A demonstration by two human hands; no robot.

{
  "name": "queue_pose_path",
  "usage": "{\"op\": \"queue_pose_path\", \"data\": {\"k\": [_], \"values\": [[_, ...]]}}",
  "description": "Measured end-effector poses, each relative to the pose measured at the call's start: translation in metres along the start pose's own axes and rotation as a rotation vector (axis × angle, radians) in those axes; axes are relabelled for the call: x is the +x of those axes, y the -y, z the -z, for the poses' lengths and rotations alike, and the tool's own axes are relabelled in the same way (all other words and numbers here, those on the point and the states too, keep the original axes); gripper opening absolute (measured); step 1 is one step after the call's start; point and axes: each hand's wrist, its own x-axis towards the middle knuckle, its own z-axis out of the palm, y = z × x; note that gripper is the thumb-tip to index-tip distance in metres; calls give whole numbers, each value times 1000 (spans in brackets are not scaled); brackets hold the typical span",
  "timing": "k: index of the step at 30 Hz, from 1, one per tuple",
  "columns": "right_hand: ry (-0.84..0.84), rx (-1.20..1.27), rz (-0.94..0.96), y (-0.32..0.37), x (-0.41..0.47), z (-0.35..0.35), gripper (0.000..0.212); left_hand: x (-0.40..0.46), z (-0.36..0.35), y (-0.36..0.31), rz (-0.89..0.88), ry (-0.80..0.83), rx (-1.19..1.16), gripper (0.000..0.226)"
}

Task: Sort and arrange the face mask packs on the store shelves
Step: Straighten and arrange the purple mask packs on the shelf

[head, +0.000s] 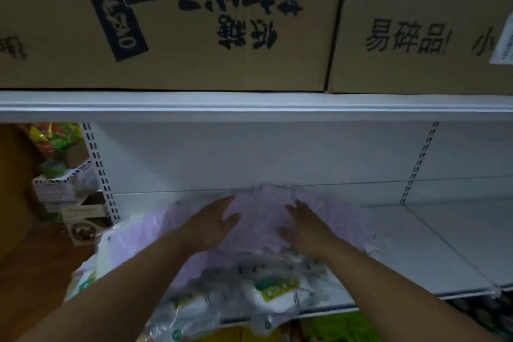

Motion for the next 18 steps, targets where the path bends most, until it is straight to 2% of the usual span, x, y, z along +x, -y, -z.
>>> {"op": "queue_pose_path", "data": {"k": [3, 5, 7, 8, 11, 15, 18], "values": [[-47, -29, -20, 15, 19, -7, 83, 21, 3, 9, 6, -60, -60, 52], [-26, -35, -58, 25, 29, -12, 83, 32, 6, 9, 35, -153, -30, 36], [-14, -87, -104, 29, 36, -18, 77, 38, 7, 6, 50, -242, -95, 15], [-13, -119, -113, 30, 37, -19, 69, 40, 8, 5, 51, -259, -154, 17], [-15, -177, -106, 34, 38, -21, 47, 44, 1, 0, 70, -173, -277, 21], [4, -276, -79, 37, 39, -17, 49, 47, -9, -8, 123, -130, -342, 21], [-7, -416, 55, 44, 35, -9, 46, 45, -11, -15, 294, -161, -637, 25]]}}
